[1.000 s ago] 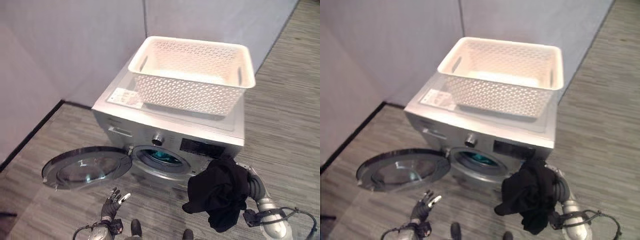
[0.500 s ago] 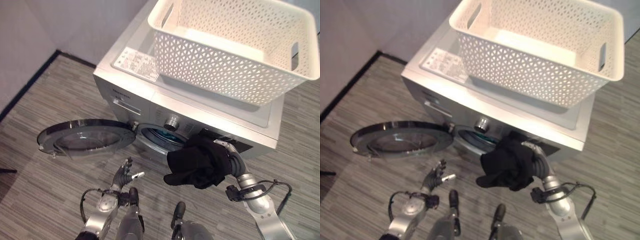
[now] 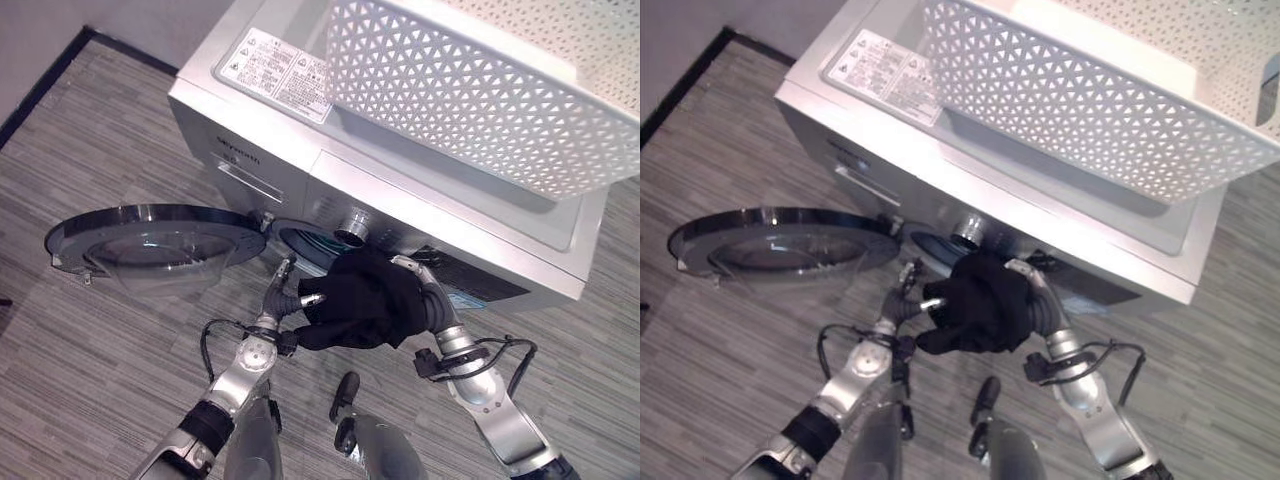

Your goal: Grab the laundry basket,head to the washer,open it,put in the laundry and shut it.

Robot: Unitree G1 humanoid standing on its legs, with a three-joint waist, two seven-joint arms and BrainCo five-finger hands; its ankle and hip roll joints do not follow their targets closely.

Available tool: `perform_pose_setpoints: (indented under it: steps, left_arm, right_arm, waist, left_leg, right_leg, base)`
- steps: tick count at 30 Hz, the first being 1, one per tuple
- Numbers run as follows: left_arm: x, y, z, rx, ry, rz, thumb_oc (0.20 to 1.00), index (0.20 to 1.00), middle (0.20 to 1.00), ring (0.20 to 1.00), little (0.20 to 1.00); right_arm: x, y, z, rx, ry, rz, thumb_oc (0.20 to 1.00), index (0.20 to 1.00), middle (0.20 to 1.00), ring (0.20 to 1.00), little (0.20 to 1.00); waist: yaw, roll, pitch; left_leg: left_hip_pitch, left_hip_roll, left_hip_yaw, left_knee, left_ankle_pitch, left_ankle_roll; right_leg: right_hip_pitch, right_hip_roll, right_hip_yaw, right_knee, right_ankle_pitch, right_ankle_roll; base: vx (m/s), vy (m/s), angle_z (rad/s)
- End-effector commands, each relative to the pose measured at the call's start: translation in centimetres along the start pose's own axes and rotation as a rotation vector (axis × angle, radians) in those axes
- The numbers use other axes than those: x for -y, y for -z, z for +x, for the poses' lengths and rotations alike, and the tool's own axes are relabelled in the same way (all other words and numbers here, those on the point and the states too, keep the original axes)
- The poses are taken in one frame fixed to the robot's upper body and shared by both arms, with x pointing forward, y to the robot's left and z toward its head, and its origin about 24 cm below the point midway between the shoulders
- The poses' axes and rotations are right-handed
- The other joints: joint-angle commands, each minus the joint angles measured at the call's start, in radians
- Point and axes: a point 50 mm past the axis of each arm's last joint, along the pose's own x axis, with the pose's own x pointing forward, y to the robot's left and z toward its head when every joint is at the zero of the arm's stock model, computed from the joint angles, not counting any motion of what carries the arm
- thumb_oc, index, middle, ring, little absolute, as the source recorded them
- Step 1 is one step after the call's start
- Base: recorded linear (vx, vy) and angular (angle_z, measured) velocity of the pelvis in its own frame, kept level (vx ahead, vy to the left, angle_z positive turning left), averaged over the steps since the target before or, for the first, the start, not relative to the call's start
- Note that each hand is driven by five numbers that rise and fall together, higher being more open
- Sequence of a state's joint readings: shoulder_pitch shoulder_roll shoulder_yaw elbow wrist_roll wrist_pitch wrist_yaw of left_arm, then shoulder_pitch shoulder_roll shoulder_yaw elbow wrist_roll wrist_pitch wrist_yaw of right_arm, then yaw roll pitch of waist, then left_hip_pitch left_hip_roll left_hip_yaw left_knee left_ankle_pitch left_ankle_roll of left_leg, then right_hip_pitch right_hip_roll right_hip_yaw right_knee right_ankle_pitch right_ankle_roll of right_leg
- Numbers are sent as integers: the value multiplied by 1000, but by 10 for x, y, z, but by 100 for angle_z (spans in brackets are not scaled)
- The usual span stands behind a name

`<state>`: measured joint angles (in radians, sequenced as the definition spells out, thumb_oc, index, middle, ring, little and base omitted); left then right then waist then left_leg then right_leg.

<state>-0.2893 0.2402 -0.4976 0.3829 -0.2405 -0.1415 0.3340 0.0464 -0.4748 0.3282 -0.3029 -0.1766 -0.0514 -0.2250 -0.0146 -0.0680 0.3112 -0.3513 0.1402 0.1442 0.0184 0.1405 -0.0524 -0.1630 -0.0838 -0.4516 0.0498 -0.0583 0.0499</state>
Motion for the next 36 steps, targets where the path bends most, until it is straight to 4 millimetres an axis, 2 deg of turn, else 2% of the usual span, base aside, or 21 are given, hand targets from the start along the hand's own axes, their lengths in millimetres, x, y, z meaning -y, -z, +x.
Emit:
perform_pose_setpoints:
  steps: [1,10,16,22,27,28,30,36]
  left_arm:
    - [5,-3,1,22,-5,-81,1000,1000,1000,1000,1000]
    - [28,-3,2,-11,83,-138,1000,1000,1000,1000,1000]
    - [36,3,0,-38,127,-102,1000,1000,1000,1000,1000]
    - [60,1,-7,-37,251,-78,1000,1000,1000,1000,1000]
    - [67,-3,-7,-30,277,-88,1000,1000,1000,1000,1000]
    - [74,-10,-6,-5,300,-87,1000,1000,1000,1000,1000]
    - [76,-12,-5,0,305,-89,1000,1000,1000,1000,1000]
    - [87,-19,-3,7,322,-113,1000,1000,1000,1000,1000]
  right_arm:
    - [15,-21,4,132,112,31,200,200,200,200,200]
    - [7,-16,6,105,68,31,200,200,200,200,200]
    - [1,-16,9,96,50,77,200,200,200,200,200]
    - [-17,-32,21,163,-21,180,200,200,200,200,200]
    - [-26,-38,27,177,-51,237,200,200,200,200,200]
    - [-38,-44,33,185,-95,309,200,200,200,200,200]
    - [-42,-47,36,191,-104,326,200,200,200,200,200]
    - [-84,-68,49,183,-265,519,200,200,200,200,200]
  waist:
    - [-26,-24,-47]
    - [-24,-12,-24]
    - [-20,-3,-11]
    - [-9,8,6]
    - [-6,11,11]
    - [3,14,16]
    - [4,15,20]
    - [40,29,38]
  left_leg:
    - [-94,-24,61,68,-39,15]
    - [-111,-24,62,66,-26,11]
    - [-105,-27,67,54,-21,11]
    - [-94,-34,69,29,-10,13]
    - [-93,-36,66,24,-9,16]
    - [-94,-41,67,22,-8,16]
    - [-94,-43,67,21,-7,16]
    - [-100,-55,73,3,0,17]
  right_leg:
    - [-29,25,75,225,-241,-63]
    - [-50,32,62,234,-244,-75]
    - [-54,31,56,237,-245,-76]
    - [-64,27,53,242,-242,-73]
    - [-64,25,48,241,-241,-71]
    - [-65,21,45,240,-238,-70]
    - [-65,20,43,241,-238,-70]
    - [-76,8,21,244,-229,-65]
  base:
    - [0,0,0]
    - [-12,-9,5]
    - [-5,-4,3]
    - [-2,2,1]
    - [0,0,0]
    - [0,0,0]
    - [0,0,0]
    - [11,-6,15]
